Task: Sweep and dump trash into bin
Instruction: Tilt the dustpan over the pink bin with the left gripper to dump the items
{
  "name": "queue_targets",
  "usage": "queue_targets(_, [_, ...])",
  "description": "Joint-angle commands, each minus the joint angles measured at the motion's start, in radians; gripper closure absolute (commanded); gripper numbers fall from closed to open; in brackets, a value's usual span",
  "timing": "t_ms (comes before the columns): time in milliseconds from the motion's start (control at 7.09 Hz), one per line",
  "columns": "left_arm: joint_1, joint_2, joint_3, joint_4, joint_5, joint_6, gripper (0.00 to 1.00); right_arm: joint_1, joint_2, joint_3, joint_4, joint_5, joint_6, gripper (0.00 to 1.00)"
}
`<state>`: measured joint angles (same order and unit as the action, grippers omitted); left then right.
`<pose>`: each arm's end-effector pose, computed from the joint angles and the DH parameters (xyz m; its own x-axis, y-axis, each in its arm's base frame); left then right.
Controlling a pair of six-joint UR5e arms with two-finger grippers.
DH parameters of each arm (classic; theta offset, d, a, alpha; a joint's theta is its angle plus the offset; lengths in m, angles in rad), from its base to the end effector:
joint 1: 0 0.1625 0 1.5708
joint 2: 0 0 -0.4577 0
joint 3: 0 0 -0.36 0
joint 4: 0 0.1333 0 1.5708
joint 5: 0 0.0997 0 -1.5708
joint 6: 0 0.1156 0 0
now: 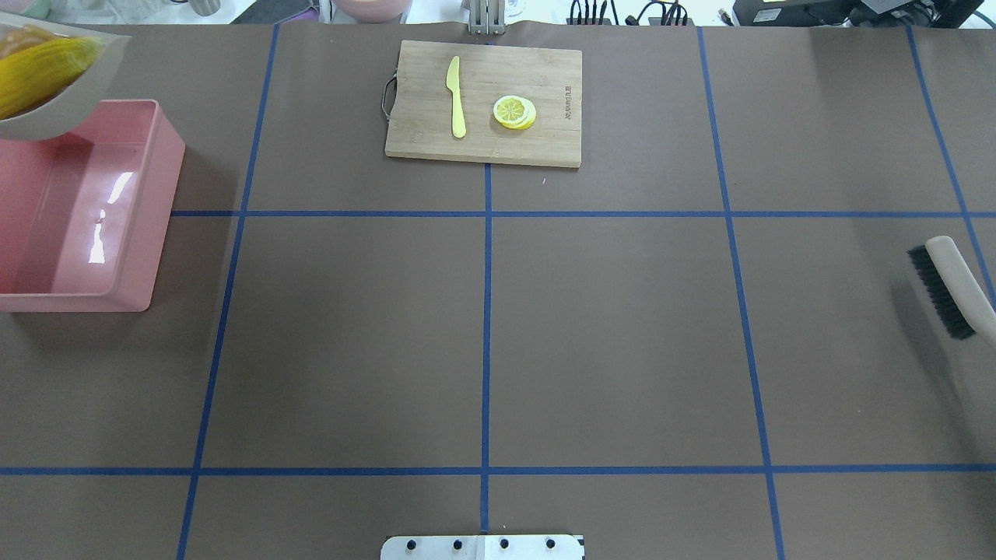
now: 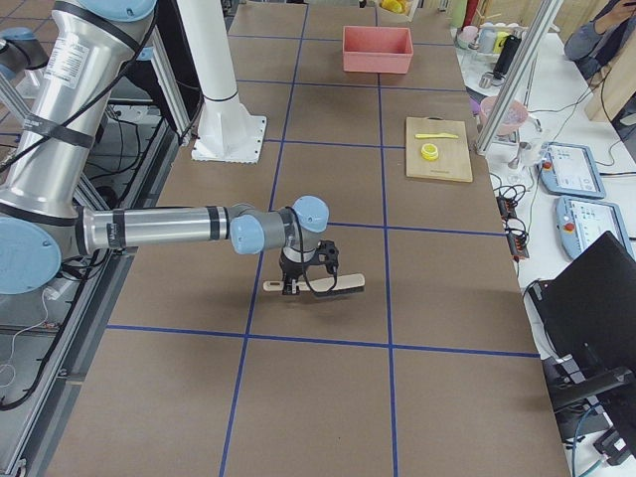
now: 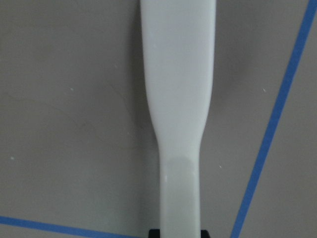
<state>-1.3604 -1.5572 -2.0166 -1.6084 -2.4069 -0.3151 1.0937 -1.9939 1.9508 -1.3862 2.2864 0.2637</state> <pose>0.0464 -0.4448 0.4933 0.6143 0.1752 -0.7694 0.0044 0.9743 0.2254 -0.0788 -0.2776 0.6677 0.7247 -0.1847 0.6638 0.2752 0.9608 -0.0332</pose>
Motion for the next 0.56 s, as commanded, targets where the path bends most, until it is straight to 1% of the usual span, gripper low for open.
queue_targets(0, [-0.048,0.073,-0.092,0.228,-0.044,0.033,1.0,0.0,-0.155,-0.03,0.283,0.004,0.09,1.0])
queue_targets(141, [-0.045,0.119,-0.163,0.323,-0.046,0.033,1.0,-0.003,-0.172,-0.053,0.364,0.01,0.179,1.0])
queue_targets(282, [-0.04,0.156,-0.184,0.352,-0.046,0.033,1.0,-0.003,-0.172,-0.07,0.4,0.027,0.216,1.0])
queue_targets(423, [-0.019,0.16,-0.214,0.426,-0.049,0.04,1.0,-0.006,-0.165,-0.072,0.398,0.068,0.268,1.0])
